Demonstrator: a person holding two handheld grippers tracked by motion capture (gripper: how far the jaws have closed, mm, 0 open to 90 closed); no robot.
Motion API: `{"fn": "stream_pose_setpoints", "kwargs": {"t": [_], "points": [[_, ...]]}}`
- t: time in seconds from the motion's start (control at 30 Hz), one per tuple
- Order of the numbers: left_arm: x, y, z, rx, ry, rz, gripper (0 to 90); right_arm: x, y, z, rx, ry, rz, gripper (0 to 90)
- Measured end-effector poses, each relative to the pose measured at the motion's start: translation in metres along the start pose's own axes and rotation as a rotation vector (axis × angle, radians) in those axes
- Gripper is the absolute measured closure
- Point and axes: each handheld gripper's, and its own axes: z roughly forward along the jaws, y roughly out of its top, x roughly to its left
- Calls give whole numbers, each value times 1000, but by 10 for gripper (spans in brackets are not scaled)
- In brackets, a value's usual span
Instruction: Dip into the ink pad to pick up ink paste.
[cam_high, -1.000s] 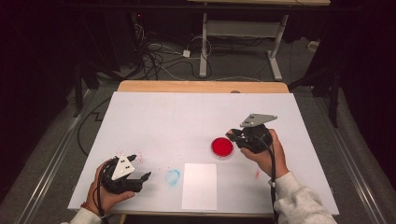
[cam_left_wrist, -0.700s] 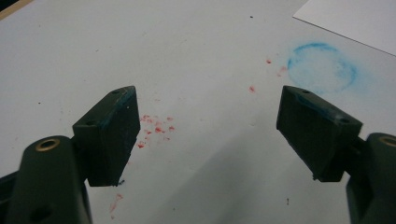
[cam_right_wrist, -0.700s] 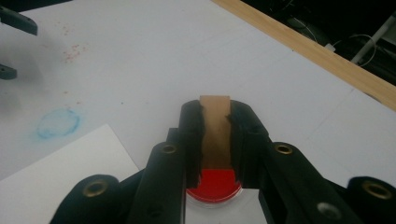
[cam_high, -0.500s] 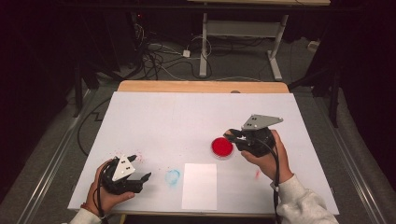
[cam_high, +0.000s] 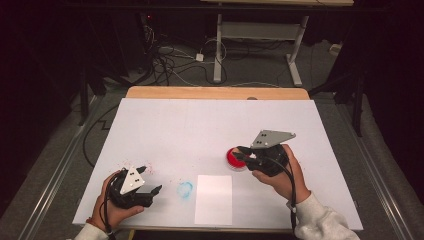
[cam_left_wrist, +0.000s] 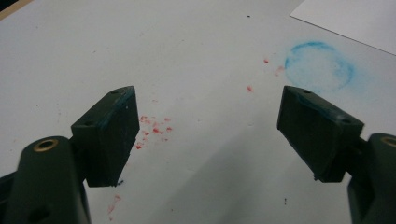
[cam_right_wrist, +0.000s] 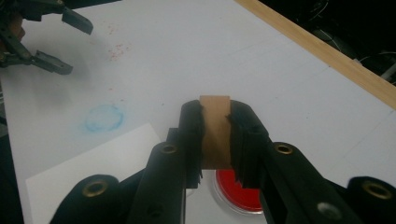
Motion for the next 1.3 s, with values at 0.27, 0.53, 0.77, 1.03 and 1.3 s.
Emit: {"fn": "stream_pose_setpoints", "kwargs": {"t": [0.27, 0.53, 0.77, 1.03, 1.3], "points": [[0, 0, 0, 0, 2, -5, 196, 13, -1, 7, 18, 34, -35, 762], [0, 0, 0, 0, 7, -6, 193, 29, -6, 21, 62, 79, -57, 762], [0, 0, 0, 1, 5, -5, 193, 42, -11, 35, 105, 115, -93, 762], [0, 0, 1, 1, 5, -5, 193, 53, -15, 45, 141, 139, -117, 762], [0, 0, 1, 5, 2, -3, 193, 62, -21, 55, 186, 156, -141, 763]]}}
